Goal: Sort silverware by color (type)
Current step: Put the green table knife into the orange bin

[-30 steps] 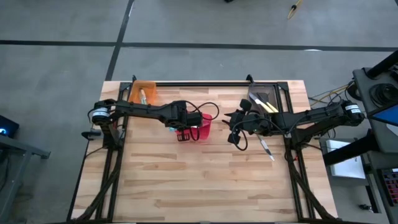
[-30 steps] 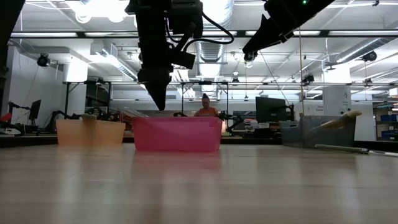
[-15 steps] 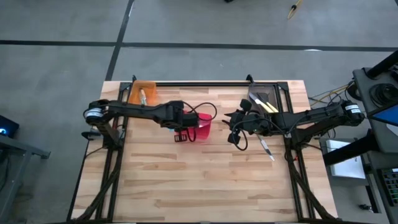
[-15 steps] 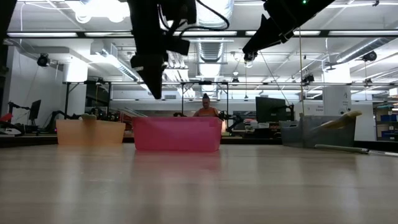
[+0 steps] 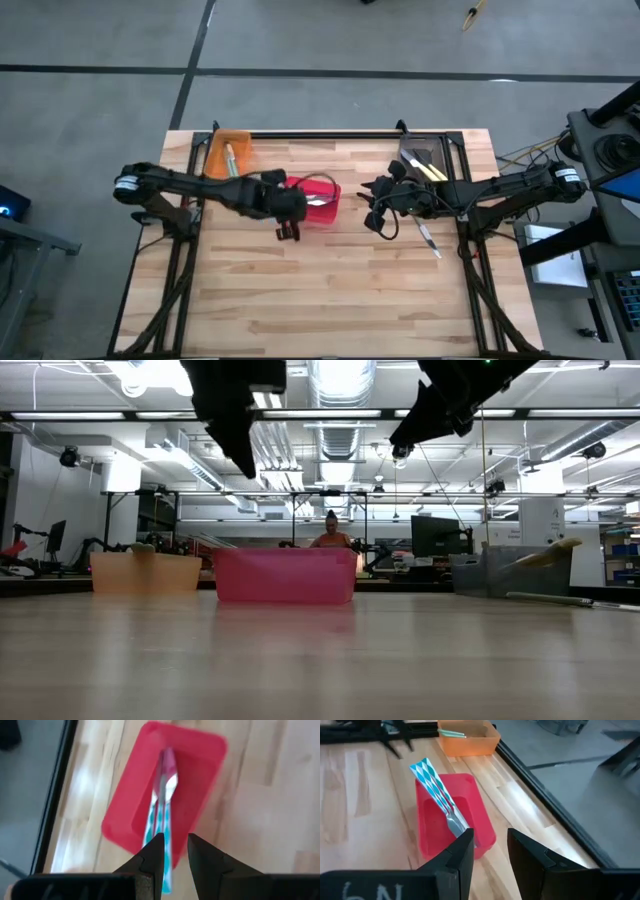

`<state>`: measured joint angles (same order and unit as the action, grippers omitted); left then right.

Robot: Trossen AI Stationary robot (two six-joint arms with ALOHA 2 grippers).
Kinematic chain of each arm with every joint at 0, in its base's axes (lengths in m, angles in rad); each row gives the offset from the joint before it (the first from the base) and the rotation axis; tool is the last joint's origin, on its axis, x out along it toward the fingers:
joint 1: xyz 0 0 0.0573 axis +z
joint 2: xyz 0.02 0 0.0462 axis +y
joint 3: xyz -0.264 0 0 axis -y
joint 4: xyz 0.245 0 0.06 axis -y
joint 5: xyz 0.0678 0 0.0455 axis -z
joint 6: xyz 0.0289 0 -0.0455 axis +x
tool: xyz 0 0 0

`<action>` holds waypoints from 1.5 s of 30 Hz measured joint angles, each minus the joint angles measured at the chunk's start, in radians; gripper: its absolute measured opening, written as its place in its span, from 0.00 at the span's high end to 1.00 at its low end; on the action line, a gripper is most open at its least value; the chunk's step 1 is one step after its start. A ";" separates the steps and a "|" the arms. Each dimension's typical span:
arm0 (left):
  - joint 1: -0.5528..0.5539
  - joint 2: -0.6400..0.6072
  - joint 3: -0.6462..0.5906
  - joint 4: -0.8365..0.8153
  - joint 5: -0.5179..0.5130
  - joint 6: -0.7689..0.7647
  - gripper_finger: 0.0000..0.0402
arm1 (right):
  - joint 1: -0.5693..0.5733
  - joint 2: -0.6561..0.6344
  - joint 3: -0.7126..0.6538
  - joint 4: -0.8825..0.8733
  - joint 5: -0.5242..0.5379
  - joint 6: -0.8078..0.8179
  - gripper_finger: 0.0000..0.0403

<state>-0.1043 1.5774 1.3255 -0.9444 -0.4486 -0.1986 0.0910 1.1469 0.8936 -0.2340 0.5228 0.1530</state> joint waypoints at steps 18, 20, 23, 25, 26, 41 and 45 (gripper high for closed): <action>-0.267 -0.194 -0.241 0.303 -0.368 0.022 0.84 | 0.000 0.000 0.000 0.002 -0.132 0.374 0.73; -0.266 -0.238 -0.308 0.423 -0.366 0.088 0.84 | 0.000 0.000 0.000 0.002 -0.134 0.405 0.73; -0.265 -0.311 -0.412 0.607 -0.346 0.213 0.84 | 0.000 0.006 0.000 0.004 -0.142 0.443 0.73; -0.266 -0.359 -0.473 0.742 -0.341 0.296 0.84 | 0.000 0.020 0.002 0.008 -0.162 0.451 0.73; -0.266 -0.384 -0.502 0.805 -0.330 0.330 0.84 | 0.000 0.033 0.003 0.005 -0.164 0.461 0.73; -0.266 -0.609 -0.774 1.168 -0.249 0.337 0.84 | -0.060 0.200 0.121 -0.519 -0.217 0.775 0.78; -0.266 -0.616 -0.749 1.172 -0.249 0.321 0.84 | -0.094 0.238 0.118 -0.584 -0.271 0.825 0.81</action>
<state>-0.3698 0.9611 0.5760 0.2272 -0.6979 0.1223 -0.0029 1.3849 1.0115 -0.8179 0.2518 0.9784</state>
